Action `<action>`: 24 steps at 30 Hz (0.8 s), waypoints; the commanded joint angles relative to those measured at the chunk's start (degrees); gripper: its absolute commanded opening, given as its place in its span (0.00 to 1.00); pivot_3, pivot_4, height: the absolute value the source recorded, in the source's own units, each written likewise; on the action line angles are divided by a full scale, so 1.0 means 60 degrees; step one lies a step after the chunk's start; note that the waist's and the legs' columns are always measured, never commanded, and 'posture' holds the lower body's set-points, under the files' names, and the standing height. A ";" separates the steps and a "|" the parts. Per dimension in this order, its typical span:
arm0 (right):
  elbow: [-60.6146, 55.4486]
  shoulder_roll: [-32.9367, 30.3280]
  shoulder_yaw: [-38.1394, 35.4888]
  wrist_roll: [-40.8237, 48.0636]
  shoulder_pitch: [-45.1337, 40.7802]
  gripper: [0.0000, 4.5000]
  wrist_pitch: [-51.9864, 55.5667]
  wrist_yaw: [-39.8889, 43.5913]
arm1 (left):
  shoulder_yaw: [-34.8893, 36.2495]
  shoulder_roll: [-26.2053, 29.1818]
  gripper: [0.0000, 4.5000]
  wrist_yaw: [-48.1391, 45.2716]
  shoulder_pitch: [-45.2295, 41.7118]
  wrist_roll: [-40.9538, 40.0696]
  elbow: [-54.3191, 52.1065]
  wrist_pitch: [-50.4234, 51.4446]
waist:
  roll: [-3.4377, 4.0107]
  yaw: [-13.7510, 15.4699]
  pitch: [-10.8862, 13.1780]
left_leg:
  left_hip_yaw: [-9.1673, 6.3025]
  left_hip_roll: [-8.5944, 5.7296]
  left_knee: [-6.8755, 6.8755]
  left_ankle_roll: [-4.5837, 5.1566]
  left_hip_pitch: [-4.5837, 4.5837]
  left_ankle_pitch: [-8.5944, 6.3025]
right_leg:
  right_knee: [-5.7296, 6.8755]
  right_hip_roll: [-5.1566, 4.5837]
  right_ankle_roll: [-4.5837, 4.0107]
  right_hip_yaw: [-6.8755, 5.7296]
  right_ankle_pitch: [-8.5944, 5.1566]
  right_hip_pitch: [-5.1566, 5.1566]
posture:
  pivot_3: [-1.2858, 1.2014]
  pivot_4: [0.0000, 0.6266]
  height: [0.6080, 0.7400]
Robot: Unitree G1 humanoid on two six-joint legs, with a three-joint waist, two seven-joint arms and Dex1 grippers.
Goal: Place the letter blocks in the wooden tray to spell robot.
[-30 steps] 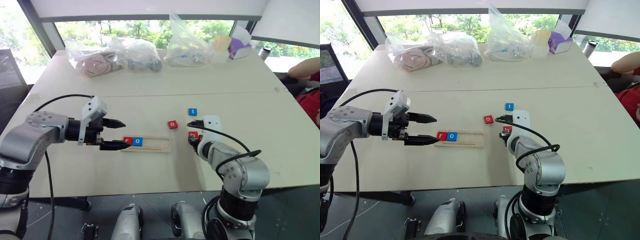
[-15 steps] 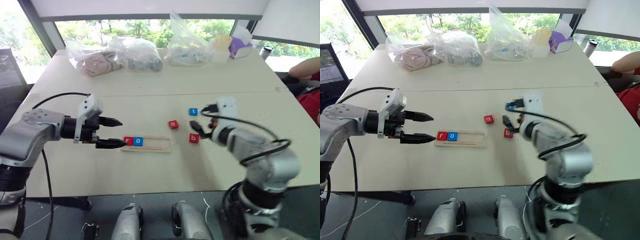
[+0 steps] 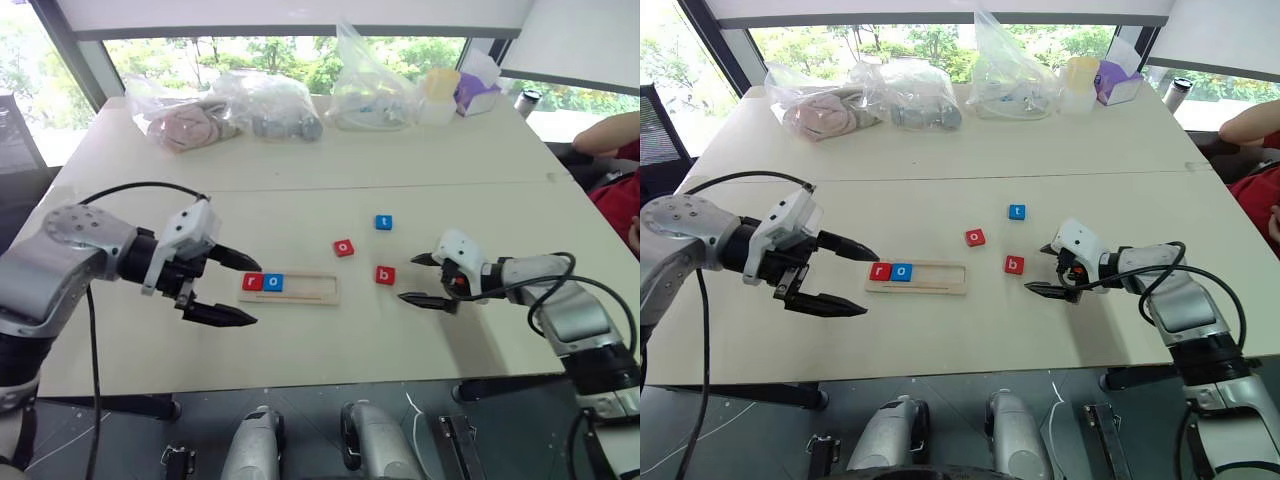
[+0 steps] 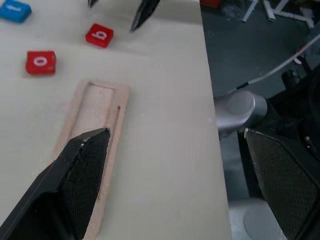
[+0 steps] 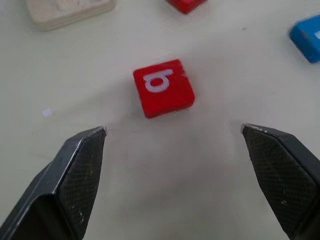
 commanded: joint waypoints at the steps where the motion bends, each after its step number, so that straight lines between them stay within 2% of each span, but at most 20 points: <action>1: 0.0508 0.0170 0.0008 -0.0117 -0.0297 0.99 -0.0670 0.0197 | 0.0162 0.0122 1.00 0.0095 0.0041 -0.0112 -0.0200 0.0122 | 0.0001 0.0014 0.0001 | 0.0001 0.0000 -0.0002 0.0000 -0.0001 0.0000 | 0.0001 0.0000 -0.0004 0.0002 0.0003 -0.0001 | 0.52 0.24 1.00; 6: 0.1664 0.0561 0.0211 -0.0500 -0.0711 0.99 -0.1448 0.0205 | 0.0264 0.0112 1.00 0.0295 0.0092 -0.0066 -0.0069 0.0154 | -0.0004 0.0041 0.0004 | 0.0014 -0.0001 0.0000 0.0000 -0.0004 0.0000 | -0.0001 -0.0004 -0.0005 0.0003 0.0004 0.0001 | 0.52 0.24 1.00; 7: 0.1833 0.0642 0.0200 -0.0495 -0.0775 0.93 -0.1562 0.0214 | 0.0259 0.0114 1.00 0.0318 0.0101 -0.0057 -0.0039 0.0152 | -0.0005 0.0040 0.0004 | 0.0015 -0.0001 0.0003 0.0000 -0.0002 0.0000 | 0.0000 -0.0006 -0.0006 0.0004 0.0005 0.0003 | 0.52 0.24 1.00; 9: 0.1999 0.0705 0.0232 -0.0499 -0.0815 0.80 -0.1764 0.0413 | 0.0225 0.0143 1.00 0.0353 0.0184 0.0037 0.0044 0.0079 | -0.0004 0.0039 0.0004 | 0.0014 -0.0001 0.0012 -0.0002 0.0001 0.0001 | 0.0005 -0.0005 -0.0007 0.0004 0.0006 0.0008 | 0.52 0.24 1.00; 11: 0.2020 0.0739 0.0234 -0.0521 -0.0819 0.59 -0.1875 0.0493 | 0.0234 0.0211 1.00 0.0368 0.0332 0.0128 0.0134 -0.0004 | -0.0004 0.0032 0.0004 | 0.0015 -0.0001 0.0013 -0.0002 0.0010 0.0001 | 0.0009 -0.0006 -0.0007 0.0005 0.0006 0.0015 | 0.52 0.24 1.00; 12: 0.1995 0.0752 0.0221 -0.0510 -0.0830 0.44 -0.1883 0.0510 | 0.0242 0.0249 1.00 0.0379 0.0391 0.0170 0.0175 -0.0043 | -0.0004 0.0031 0.0004 | 0.0014 -0.0001 0.0012 -0.0002 0.0014 0.0001 | 0.0011 -0.0005 -0.0007 0.0005 0.0006 0.0018 | 0.52 0.24 1.00; 14: 0.1864 0.0796 0.0130 -0.0409 -0.0869 0.25 -0.1787 0.0493 | 0.0266 0.0306 1.00 0.0397 0.0500 0.0247 0.0251 -0.0116 | -0.0004 0.0032 0.0004 | 0.0014 -0.0001 0.0012 -0.0002 0.0014 0.0001 | 0.0013 -0.0005 -0.0008 0.0005 0.0006 0.0017 | 0.52 0.24 1.00; 19: 0.0500 0.0886 -0.0031 0.0091 -0.1077 0.25 -0.0790 0.0451 | 0.0428 0.0580 1.00 0.0460 0.0856 0.0556 0.0645 -0.0399 | -0.0002 0.0035 0.0005 | 0.0017 0.0000 0.0012 -0.0003 0.0014 0.0002 | 0.0015 -0.0006 -0.0009 0.0007 0.0007 0.0014 | 0.52 0.24 1.00; 22: -0.1240 0.1240 0.0507 0.0320 -0.1553 0.25 0.0679 0.0332 | 0.0607 0.1134 1.00 0.0446 0.1288 0.1159 0.1368 -0.0963 | 0.0003 -0.0045 0.0009 | 0.0014 0.0017 0.0004 -0.0003 0.0014 0.0001 | 0.0021 -0.0001 -0.0012 0.0016 0.0011 -0.0004 | 0.52 0.24 1.00; 24: -0.1586 0.1420 0.1116 -0.0252 -0.1747 0.25 0.0881 0.0151 | 0.0570 0.1346 1.00 0.0509 0.1287 0.1621 0.1945 -0.1493 | 0.0003 -0.0009 0.0009 | 0.0013 0.0028 0.0003 -0.0003 0.0014 0.0002 | 0.0033 0.0015 -0.0017 0.0019 0.0014 -0.0016 | 0.52 0.24 1.00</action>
